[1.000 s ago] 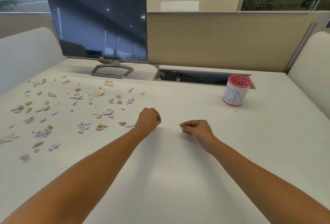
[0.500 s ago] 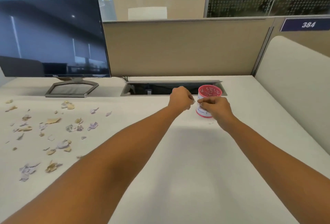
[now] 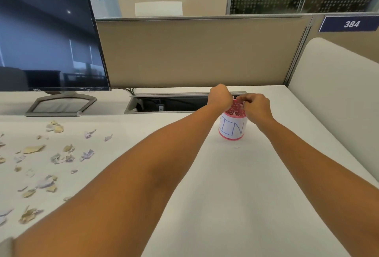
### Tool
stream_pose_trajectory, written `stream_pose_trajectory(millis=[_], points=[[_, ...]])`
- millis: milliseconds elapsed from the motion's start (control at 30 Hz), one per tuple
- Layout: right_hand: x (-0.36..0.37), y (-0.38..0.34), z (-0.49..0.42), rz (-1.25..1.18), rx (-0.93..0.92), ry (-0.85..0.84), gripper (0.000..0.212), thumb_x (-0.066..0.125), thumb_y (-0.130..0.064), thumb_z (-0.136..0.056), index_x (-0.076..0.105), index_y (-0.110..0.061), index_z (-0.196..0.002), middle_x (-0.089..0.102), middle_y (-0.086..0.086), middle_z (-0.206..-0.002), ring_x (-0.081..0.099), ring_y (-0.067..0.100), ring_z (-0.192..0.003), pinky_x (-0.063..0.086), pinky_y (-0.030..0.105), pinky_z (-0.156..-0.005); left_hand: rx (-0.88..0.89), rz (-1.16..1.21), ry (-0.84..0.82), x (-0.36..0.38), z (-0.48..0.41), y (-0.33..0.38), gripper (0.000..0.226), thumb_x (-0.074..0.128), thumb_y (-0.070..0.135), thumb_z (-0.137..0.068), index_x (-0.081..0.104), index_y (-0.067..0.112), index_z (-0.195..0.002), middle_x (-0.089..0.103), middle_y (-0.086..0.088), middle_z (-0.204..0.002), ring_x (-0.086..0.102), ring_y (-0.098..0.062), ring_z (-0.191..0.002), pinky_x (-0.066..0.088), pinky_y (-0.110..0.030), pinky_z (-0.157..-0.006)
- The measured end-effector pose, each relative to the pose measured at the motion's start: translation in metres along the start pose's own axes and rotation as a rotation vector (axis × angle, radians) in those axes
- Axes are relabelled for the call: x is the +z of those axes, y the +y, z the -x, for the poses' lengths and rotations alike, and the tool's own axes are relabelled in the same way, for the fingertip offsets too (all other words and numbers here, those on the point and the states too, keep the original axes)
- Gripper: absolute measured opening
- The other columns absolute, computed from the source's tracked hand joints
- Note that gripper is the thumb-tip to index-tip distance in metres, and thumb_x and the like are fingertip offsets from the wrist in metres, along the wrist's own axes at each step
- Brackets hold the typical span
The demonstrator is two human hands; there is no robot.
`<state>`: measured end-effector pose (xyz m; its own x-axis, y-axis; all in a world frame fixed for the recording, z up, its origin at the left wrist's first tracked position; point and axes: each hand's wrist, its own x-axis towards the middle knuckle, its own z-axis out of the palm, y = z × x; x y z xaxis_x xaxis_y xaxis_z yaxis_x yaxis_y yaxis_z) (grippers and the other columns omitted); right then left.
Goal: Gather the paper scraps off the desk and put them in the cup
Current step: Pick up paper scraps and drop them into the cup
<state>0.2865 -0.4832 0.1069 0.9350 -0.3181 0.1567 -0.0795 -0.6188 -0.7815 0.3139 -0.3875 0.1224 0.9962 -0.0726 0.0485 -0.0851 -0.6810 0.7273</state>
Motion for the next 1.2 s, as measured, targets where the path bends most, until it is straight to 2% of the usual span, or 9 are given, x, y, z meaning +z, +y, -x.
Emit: stream_pose_trajectory(millis=[233,400,500,633,733,867,1067,1133,1200], points=[[0.000,-0.002,0.005,0.012,-0.050,0.038,0.031,0.040,-0.003,-0.095,0.065,-0.002,-0.114,0.060,0.016,-0.125,0.053,0.031,-0.118,0.042,0.036,-0.102,0.002,0.072,-0.049,-0.003,0.009,0.004,0.028,0.047,0.008,-0.094,0.062,-0.002,-0.116,0.061,-0.021,-0.121,0.058,-0.033,-0.111,0.049,-0.036,-0.091],[-0.004,-0.005,0.012,-0.036,-0.054,0.084,0.028,0.043,-0.004,-0.095,0.066,-0.002,-0.110,0.063,0.015,-0.121,0.054,0.028,-0.116,0.043,0.035,-0.101,0.003,0.112,-0.020,-0.010,0.017,0.003,0.028,0.050,0.007,-0.093,0.061,-0.004,-0.117,0.060,-0.021,-0.123,0.057,-0.033,-0.112,0.049,-0.038,-0.092],[-0.004,-0.006,0.021,-0.076,-0.063,0.092,0.024,0.047,-0.004,-0.093,0.068,-0.002,-0.105,0.065,0.015,-0.116,0.056,0.027,-0.113,0.045,0.033,-0.097,0.022,0.145,0.000,-0.017,0.029,-0.004,0.026,0.053,0.003,-0.090,0.063,-0.004,-0.113,0.063,-0.021,-0.118,0.060,-0.032,-0.108,0.051,-0.038,-0.095],[0.010,-0.010,0.048,-0.111,-0.086,0.040,0.021,0.055,-0.009,-0.090,0.068,-0.004,-0.106,0.067,0.015,-0.113,0.059,0.026,-0.104,0.044,0.026,-0.086,0.020,0.228,0.059,-0.028,0.060,-0.032,0.025,0.061,0.010,-0.088,0.067,-0.001,-0.109,0.068,-0.019,-0.109,0.065,-0.029,-0.100,0.052,-0.037,-0.093],[0.034,-0.016,0.079,-0.146,-0.086,-0.042,0.023,0.058,-0.013,-0.089,0.066,-0.004,-0.110,0.067,0.013,-0.112,0.057,0.019,-0.095,0.042,0.024,-0.084,-0.057,0.257,0.156,-0.038,0.088,-0.065,0.026,0.062,0.017,-0.087,0.068,0.002,-0.108,0.069,-0.015,-0.109,0.066,-0.026,-0.098,0.051,-0.034,-0.092],[0.078,-0.030,0.124,-0.138,-0.081,-0.233,0.023,0.061,-0.019,-0.088,0.067,-0.005,-0.105,0.069,0.011,-0.107,0.058,0.014,-0.087,0.044,0.023,-0.081,-0.174,0.207,0.248,-0.062,0.128,-0.119,0.026,0.062,0.022,-0.088,0.068,0.006,-0.108,0.070,-0.012,-0.109,0.066,-0.024,-0.096,0.050,-0.031,-0.091],[0.135,-0.059,0.188,-0.165,-0.183,-0.501,0.013,0.068,-0.018,-0.082,0.068,-0.005,-0.088,0.071,0.010,-0.092,0.058,0.014,-0.075,0.041,0.011,-0.059,-0.291,0.056,0.396,-0.122,0.205,-0.205,0.021,0.059,0.017,-0.088,0.071,0.005,-0.101,0.072,-0.013,-0.105,0.066,-0.024,-0.099,0.046,-0.025,-0.090],[0.151,-0.069,0.205,-0.147,-0.219,-0.587,0.010,0.066,-0.014,-0.083,0.067,-0.006,-0.089,0.071,0.009,-0.097,0.060,0.013,-0.077,0.042,0.015,-0.061,-0.352,0.051,0.467,-0.141,0.229,-0.231,0.020,0.059,0.013,-0.087,0.072,0.005,-0.099,0.072,-0.012,-0.104,0.066,-0.024,-0.100,0.046,-0.025,-0.091],[0.167,-0.078,0.219,-0.110,-0.256,-0.675,0.014,0.064,-0.014,-0.084,0.066,-0.007,-0.096,0.069,0.008,-0.106,0.062,0.016,-0.086,0.044,0.021,-0.070,-0.401,0.044,0.535,-0.155,0.251,-0.252,0.019,0.058,0.009,-0.087,0.071,0.005,-0.100,0.072,-0.013,-0.105,0.066,-0.024,-0.101,0.045,-0.025,-0.093]])
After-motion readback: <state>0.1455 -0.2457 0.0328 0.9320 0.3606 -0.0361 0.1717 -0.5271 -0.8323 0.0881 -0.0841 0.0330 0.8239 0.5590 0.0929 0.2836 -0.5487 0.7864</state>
